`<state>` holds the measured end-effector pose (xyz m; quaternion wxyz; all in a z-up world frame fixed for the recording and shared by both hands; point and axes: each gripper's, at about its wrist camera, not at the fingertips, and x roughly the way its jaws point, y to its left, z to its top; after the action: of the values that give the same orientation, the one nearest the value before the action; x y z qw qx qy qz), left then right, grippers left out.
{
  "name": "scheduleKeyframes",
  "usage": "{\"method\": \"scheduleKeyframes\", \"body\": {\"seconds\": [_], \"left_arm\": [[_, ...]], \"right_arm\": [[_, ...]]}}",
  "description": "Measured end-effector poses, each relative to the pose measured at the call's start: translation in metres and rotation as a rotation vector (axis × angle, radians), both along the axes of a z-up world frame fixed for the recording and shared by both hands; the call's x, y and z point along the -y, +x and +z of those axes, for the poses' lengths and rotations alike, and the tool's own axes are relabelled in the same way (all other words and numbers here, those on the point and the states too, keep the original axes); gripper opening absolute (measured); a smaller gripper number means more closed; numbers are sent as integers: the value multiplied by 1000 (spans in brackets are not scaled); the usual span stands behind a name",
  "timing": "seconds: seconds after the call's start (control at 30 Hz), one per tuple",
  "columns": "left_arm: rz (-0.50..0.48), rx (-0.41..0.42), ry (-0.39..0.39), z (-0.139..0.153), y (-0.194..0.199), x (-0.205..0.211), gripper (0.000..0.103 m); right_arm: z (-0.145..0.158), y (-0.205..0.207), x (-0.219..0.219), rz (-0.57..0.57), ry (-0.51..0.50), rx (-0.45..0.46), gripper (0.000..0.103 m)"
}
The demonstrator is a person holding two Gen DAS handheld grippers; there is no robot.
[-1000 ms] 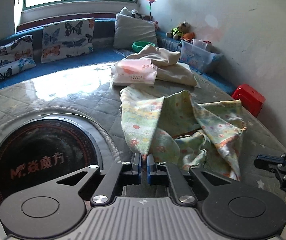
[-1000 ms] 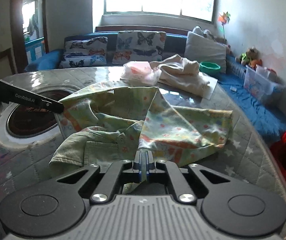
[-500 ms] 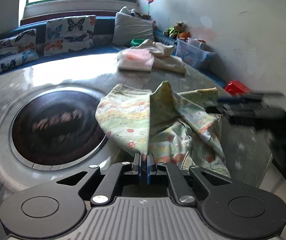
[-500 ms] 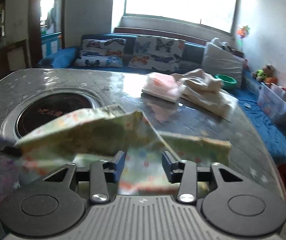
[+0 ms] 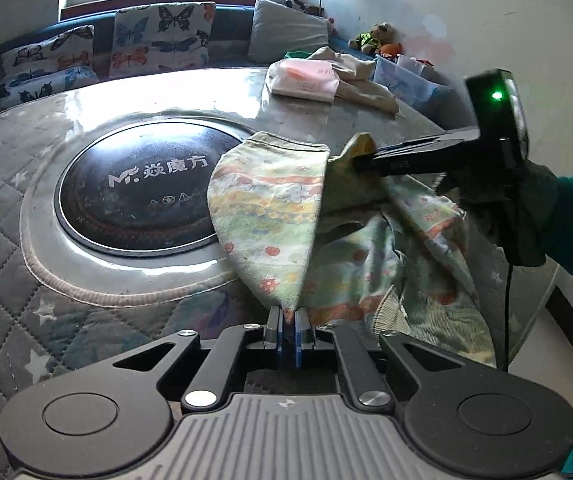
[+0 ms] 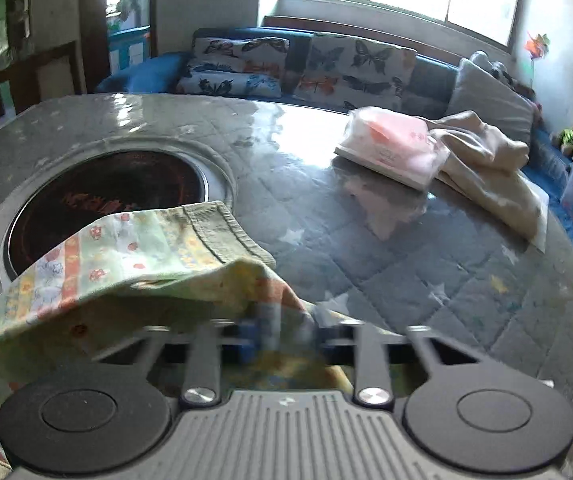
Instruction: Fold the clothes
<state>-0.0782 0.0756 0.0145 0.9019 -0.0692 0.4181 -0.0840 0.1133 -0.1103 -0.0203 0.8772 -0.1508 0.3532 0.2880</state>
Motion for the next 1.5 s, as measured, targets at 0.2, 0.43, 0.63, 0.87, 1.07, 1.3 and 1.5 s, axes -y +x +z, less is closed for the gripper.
{"method": "scheduleKeyframes", "body": {"seconds": [0.2, 0.43, 0.63, 0.87, 1.07, 1.3, 1.5], "left_arm": [[-22, 33, 22, 13, 5, 2, 27], [-15, 111, 64, 32, 28, 2, 46], [-4, 123, 110, 30, 79, 2, 52], [23, 98, 172, 6, 142, 2, 57], [45, 73, 163, -11, 176, -3, 71], [42, 10, 143, -29, 206, -6, 81], [-40, -6, 99, -38, 214, 3, 45]], "right_arm": [[23, -26, 38, -31, 31, 62, 5], [45, -63, 93, -100, -3, 84, 4], [43, -83, 138, -158, -84, 23, 6], [56, -92, 167, -187, -102, 14, 23], [67, -61, 169, -210, -9, 42, 43], [52, -5, 147, -190, 58, 3, 52], [31, 28, 133, -179, 50, -38, 52]]}}
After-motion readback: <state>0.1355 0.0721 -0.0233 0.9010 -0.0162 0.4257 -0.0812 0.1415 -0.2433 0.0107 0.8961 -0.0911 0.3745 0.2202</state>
